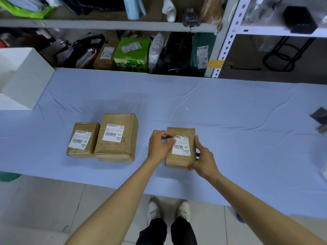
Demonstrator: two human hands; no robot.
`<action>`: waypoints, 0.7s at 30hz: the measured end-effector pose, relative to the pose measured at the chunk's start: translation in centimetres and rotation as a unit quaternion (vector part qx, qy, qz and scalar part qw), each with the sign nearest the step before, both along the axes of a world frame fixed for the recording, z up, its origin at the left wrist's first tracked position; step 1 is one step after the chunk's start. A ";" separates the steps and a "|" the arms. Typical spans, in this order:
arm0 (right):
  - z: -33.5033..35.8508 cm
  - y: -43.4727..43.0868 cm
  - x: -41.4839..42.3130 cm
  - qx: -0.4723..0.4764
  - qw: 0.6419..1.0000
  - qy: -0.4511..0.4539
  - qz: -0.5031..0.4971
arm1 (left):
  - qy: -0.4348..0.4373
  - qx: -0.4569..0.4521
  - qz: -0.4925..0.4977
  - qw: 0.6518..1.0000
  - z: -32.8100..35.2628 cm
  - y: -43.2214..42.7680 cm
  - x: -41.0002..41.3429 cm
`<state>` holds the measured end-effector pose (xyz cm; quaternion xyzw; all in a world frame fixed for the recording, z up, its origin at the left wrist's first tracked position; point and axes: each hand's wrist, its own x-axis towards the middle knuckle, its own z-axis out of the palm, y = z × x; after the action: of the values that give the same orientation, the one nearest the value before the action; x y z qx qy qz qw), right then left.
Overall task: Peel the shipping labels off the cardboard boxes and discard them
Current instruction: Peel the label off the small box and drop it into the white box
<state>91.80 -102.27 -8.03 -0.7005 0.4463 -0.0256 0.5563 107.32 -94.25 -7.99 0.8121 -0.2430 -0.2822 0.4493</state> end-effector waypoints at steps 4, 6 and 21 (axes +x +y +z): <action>0.1 -0.2 -0.1 0.000 1.000 0.005 0.011 | -0.019 0.040 0.048 0.998 -0.2 -1.2 -1.1; 0.0 -0.1 -0.1 0.002 1.000 0.005 0.005 | -0.034 0.062 0.054 0.996 -0.1 -1.5 -1.4; 0.4 0.2 0.3 0.005 1.000 0.014 -0.009 | -0.062 0.094 0.053 0.992 0.6 -1.7 -1.5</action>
<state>92.10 -102.11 -7.66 -0.6940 0.4606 -0.0181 0.5531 105.86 -95.99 -7.43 0.8785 -0.1997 -0.2287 0.3689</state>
